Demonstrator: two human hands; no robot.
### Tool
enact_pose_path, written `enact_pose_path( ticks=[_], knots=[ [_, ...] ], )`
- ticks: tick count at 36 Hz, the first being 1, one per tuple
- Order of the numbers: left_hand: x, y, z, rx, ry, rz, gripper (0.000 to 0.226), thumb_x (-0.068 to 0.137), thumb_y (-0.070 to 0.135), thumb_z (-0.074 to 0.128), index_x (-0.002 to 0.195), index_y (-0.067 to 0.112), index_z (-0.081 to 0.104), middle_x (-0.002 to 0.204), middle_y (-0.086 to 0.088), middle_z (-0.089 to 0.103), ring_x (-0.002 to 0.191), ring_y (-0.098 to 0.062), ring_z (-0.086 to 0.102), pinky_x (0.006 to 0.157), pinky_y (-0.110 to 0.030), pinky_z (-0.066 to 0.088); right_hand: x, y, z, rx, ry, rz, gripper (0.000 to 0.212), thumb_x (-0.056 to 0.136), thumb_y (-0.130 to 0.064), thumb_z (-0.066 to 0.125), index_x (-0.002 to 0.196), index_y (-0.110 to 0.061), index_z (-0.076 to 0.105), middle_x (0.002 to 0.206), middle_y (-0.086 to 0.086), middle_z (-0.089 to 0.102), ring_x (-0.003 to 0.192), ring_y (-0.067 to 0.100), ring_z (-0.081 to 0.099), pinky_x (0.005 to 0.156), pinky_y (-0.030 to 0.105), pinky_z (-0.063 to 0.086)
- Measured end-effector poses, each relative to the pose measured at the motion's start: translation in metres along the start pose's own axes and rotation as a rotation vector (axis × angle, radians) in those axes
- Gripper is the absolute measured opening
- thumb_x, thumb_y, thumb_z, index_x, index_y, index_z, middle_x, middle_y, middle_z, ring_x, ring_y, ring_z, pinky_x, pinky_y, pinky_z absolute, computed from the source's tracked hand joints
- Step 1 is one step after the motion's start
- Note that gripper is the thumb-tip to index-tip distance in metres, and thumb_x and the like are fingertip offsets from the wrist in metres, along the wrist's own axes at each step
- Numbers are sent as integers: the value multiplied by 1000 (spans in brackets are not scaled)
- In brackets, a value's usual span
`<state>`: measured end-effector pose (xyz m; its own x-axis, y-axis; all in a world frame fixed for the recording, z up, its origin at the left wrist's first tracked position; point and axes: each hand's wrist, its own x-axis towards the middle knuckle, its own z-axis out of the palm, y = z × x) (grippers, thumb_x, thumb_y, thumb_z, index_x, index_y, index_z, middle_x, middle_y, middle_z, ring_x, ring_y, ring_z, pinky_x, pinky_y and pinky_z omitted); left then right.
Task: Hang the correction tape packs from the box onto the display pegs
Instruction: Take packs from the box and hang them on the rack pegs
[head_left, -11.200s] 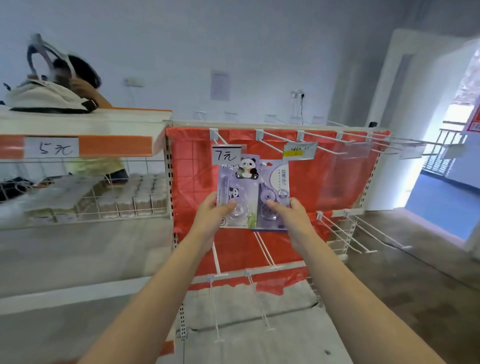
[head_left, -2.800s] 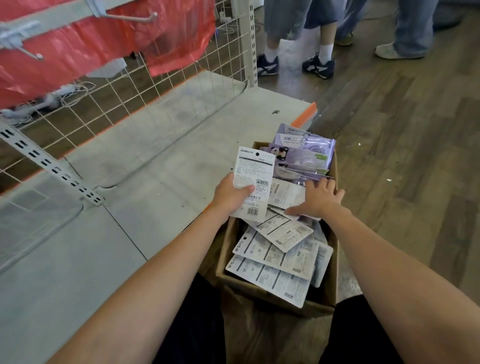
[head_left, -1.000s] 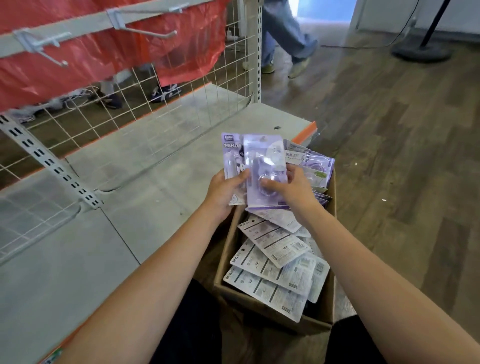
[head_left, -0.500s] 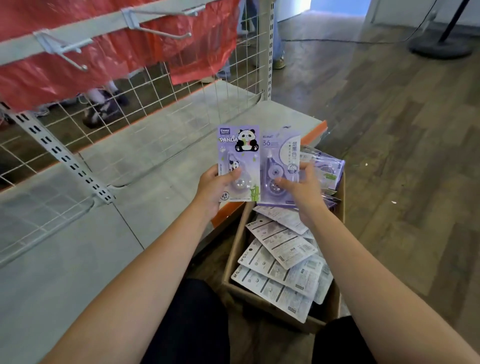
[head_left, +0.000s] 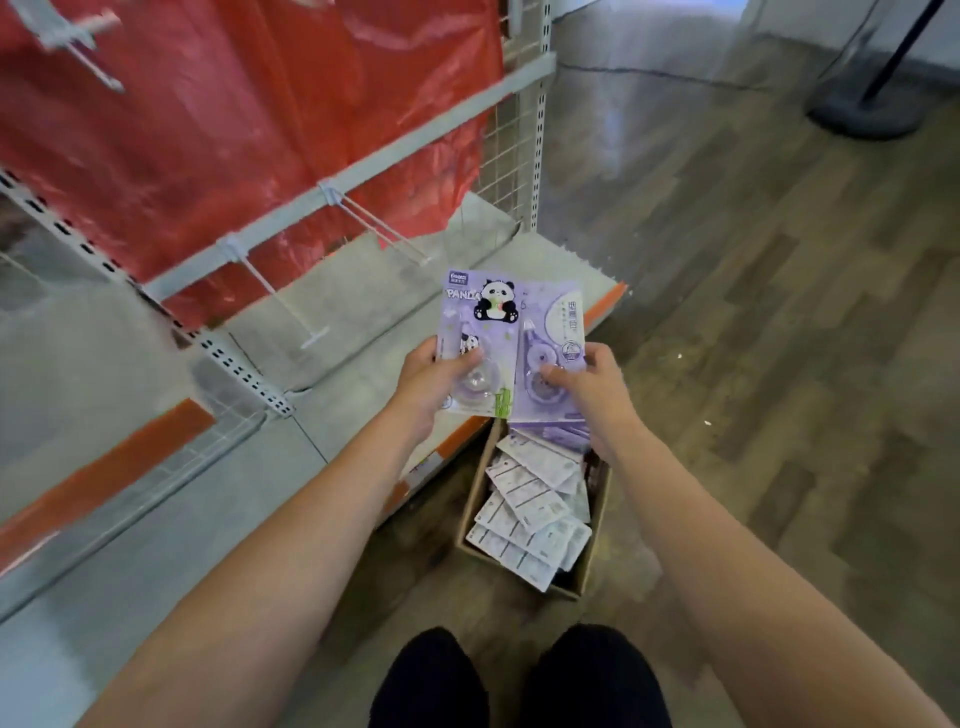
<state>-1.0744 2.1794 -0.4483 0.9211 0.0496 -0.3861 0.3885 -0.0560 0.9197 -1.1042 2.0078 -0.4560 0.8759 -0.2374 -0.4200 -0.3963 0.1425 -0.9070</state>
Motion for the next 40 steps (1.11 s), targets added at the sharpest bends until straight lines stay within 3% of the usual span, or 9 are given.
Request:
enact_pose_path(
  ticks=[5,15,21,26,30,32,36,40],
  knots=[
    [-45,93,4,-4,-3,16,11,84,11,71,92,14,65,89,-2,68,86,-21,63,83,-34,47,-39,-89,-9,-17,8,-4,33,81,-3,72,89,-22,46,103,6,63,102,28,62,95,47,50],
    [-105,245,0,-55,96,160,12,82,8,72,83,17,65,77,2,68,74,-16,62,73,-29,45,-83,-248,-6,-24,-119,-128,34,81,-6,73,89,-23,44,100,5,63,105,31,63,94,52,50],
    [-136,311,-14,-48,181,261,12,79,8,75,80,16,66,87,-9,67,83,-23,60,82,-37,47,-98,-320,5,-65,-208,-200,33,82,-10,74,98,-18,46,112,10,63,104,30,63,89,47,52],
    [-154,354,-27,-98,279,336,13,78,6,75,78,15,66,82,-7,67,82,-23,61,81,-37,48,-106,-369,24,-66,-316,-283,32,81,-8,74,98,-17,48,113,11,65,101,29,63,90,47,52],
    [-167,377,-43,-83,362,386,9,82,8,72,83,13,65,90,-10,66,84,-22,59,81,-35,48,-113,-395,44,-127,-387,-381,39,82,-12,74,108,-12,46,109,10,63,89,22,61,71,34,50],
    [-172,385,-54,-71,399,397,8,82,10,72,87,9,66,94,-12,67,86,-23,60,84,-37,48,-115,-405,54,-173,-414,-422,40,82,-16,75,108,-12,46,107,7,61,90,22,60,69,32,49],
    [-178,398,-76,-83,462,421,25,83,10,71,103,-3,64,92,-11,65,80,-22,59,81,-35,48,-117,-423,78,-205,-470,-474,41,82,-16,75,111,-11,45,103,3,60,88,17,60,66,28,49],
    [-176,405,-96,-98,513,438,14,84,10,70,94,1,64,88,-9,65,79,-19,58,77,-32,46,-116,-435,103,-214,-515,-497,36,83,-15,73,106,-11,45,98,3,58,78,13,56,61,27,46]
  ],
)
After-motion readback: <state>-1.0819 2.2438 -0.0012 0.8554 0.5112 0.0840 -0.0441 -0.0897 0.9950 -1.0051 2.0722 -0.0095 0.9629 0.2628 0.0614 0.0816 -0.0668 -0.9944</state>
